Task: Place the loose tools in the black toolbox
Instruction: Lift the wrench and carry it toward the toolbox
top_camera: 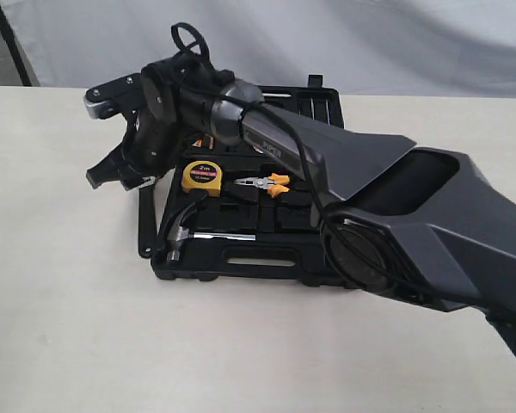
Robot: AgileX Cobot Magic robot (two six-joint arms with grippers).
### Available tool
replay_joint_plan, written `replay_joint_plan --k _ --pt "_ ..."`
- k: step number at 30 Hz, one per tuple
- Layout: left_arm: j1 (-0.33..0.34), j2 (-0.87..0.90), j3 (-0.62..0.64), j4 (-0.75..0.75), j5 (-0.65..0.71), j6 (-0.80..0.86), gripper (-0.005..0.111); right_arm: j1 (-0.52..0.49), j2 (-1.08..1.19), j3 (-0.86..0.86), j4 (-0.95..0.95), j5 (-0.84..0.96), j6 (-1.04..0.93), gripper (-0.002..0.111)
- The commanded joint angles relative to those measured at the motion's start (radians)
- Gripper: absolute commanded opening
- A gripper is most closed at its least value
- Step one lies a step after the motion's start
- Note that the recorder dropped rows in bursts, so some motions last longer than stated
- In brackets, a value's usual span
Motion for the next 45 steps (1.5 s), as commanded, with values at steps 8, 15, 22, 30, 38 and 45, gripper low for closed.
replay_joint_plan --k 8,15,22,30,38,45 --pt "0.003 -0.008 0.009 -0.014 -0.017 -0.010 0.001 0.032 0.026 0.001 -0.161 -0.048 0.142 0.054" --pt "0.003 -0.008 0.009 -0.014 -0.017 -0.010 0.001 0.050 0.064 0.001 -0.179 -0.032 0.166 0.054" --pt "0.003 -0.008 0.009 -0.014 -0.017 -0.010 0.001 0.050 0.079 0.001 -0.177 0.047 0.161 0.024" --pt "0.003 -0.008 0.009 -0.014 -0.017 -0.010 0.001 0.050 0.075 -0.005 -0.175 0.065 0.101 0.000" --pt "0.003 -0.008 0.009 -0.014 -0.017 -0.010 0.001 0.050 0.075 -0.197 -0.152 0.136 0.074 0.000" --pt "0.003 -0.008 0.009 -0.014 -0.017 -0.010 0.001 0.050 0.075 -0.307 -0.102 0.272 -0.003 0.000"
